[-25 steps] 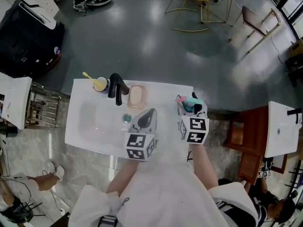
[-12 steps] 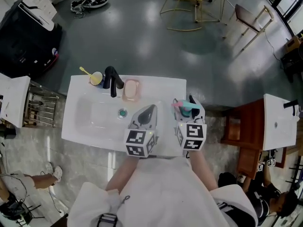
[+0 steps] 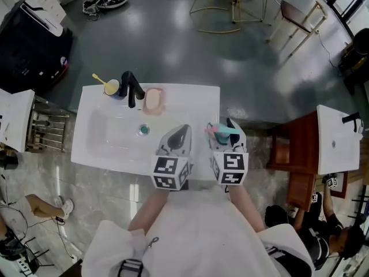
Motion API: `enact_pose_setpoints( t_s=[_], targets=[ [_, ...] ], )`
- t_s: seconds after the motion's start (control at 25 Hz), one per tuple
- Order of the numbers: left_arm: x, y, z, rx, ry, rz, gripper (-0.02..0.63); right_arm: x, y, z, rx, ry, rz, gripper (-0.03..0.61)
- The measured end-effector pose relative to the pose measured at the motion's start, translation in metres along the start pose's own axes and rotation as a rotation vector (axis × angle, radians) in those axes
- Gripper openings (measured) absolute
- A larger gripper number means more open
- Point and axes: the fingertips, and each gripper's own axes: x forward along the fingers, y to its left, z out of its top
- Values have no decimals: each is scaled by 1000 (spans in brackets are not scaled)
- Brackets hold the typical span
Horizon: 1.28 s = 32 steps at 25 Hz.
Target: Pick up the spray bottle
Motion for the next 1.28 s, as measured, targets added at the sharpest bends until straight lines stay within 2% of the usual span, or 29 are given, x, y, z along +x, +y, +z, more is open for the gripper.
enact_pose_setpoints(
  t_s=[0.56,1.28],
  targets=[
    [-27,-26,-11,4,-27,8,26,-40,18,-15,-29,12,41,268],
    [-50,-28,-14,-21,-56,27,26,-57,33,-19,-69,17,60,264]
  ],
)
